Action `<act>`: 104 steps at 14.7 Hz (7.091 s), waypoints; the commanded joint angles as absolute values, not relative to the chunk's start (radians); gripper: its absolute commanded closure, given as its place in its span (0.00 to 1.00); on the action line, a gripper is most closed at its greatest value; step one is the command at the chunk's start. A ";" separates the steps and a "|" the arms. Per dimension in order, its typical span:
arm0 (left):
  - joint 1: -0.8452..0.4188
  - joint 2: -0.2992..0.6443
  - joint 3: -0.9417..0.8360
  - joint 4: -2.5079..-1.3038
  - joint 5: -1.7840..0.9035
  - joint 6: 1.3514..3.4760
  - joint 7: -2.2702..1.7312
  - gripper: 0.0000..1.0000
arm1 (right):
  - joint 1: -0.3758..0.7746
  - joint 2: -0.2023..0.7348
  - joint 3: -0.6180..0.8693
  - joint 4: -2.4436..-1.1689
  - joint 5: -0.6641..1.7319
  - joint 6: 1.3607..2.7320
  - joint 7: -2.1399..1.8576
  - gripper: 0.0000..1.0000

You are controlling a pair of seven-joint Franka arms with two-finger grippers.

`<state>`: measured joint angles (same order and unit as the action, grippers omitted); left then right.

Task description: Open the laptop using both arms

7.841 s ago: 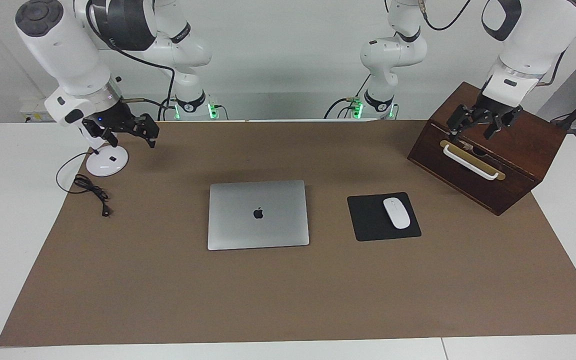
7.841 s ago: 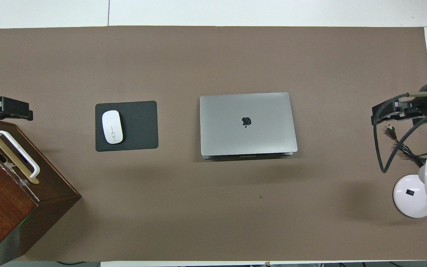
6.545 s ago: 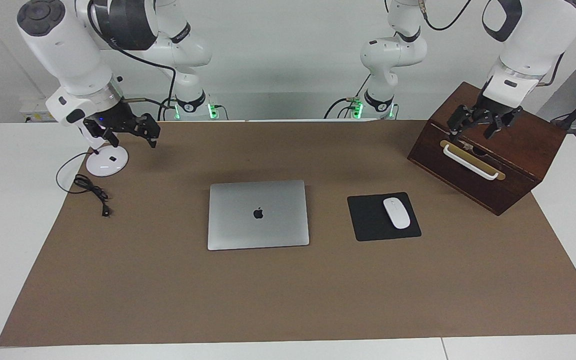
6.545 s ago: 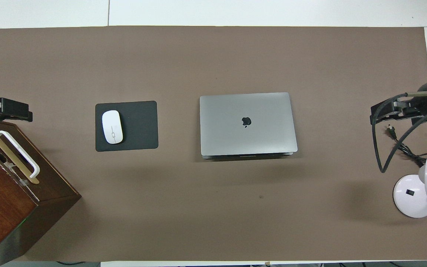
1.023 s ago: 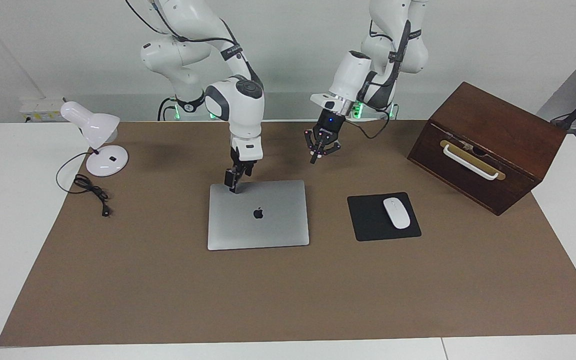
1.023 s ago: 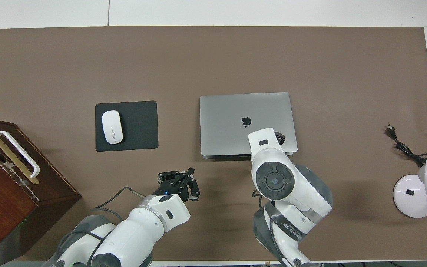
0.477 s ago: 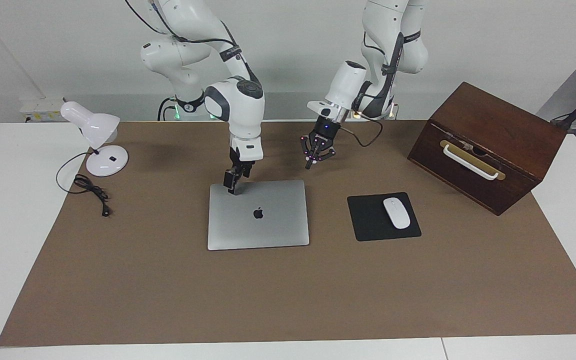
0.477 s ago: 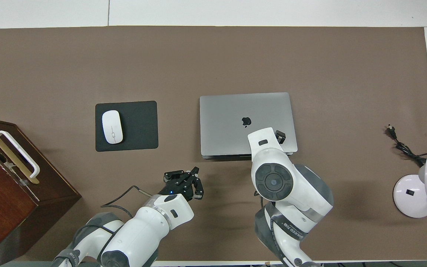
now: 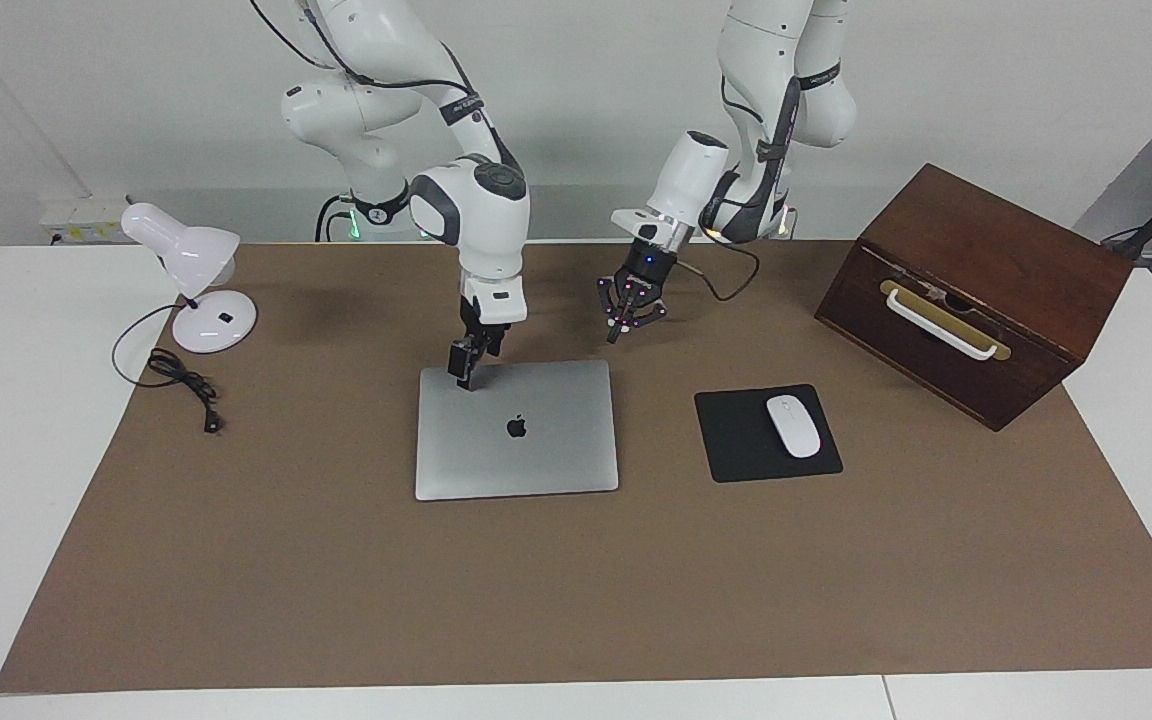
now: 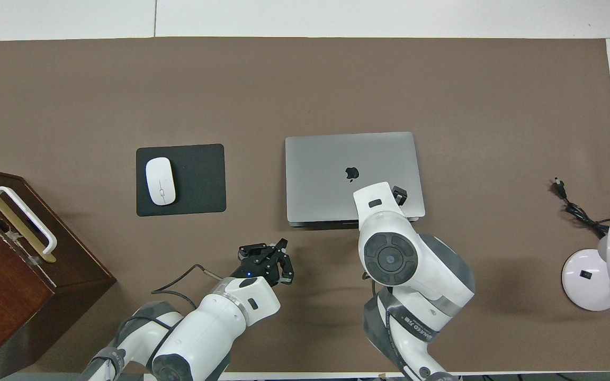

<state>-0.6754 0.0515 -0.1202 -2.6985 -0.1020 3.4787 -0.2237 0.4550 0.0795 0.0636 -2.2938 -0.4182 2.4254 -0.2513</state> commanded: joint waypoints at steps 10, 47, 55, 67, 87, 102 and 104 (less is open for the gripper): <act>-0.643 0.175 -0.098 -2.585 -0.078 3.504 -0.134 1.00 | 0.442 0.083 0.066 -2.301 -0.442 2.456 -0.250 0.00; -0.626 0.213 -0.097 -2.560 -0.072 3.507 0.046 1.00 | 0.403 0.132 0.066 -2.223 -0.480 2.488 -0.249 0.00; -0.626 0.225 -0.097 -2.536 -0.072 3.505 0.048 1.00 | 0.394 0.146 0.066 -2.171 -0.514 2.473 -0.259 0.00; -0.634 0.279 -0.097 -2.500 -0.074 3.505 0.049 1.00 | 0.380 0.156 0.066 -2.102 -0.514 2.430 -0.285 0.00; -0.641 0.293 -0.097 -2.499 -0.075 3.505 0.049 1.00 | 0.322 0.248 0.066 -1.815 -0.489 2.280 -0.353 0.00; -0.646 0.305 -0.097 -2.487 -0.078 3.505 0.049 1.00 | 0.193 0.399 0.066 -1.537 -0.353 2.191 -0.457 0.00; -0.646 0.307 -0.097 -2.487 -0.078 3.505 0.049 1.00 | 0.181 0.407 0.066 -1.514 -0.345 2.177 -0.457 0.00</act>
<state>-0.6372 0.2584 -0.1005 -2.5145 -0.0871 3.4957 0.0409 0.2028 0.3701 0.0583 -1.5777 -0.3703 2.1870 -0.4379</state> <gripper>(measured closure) 0.991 0.000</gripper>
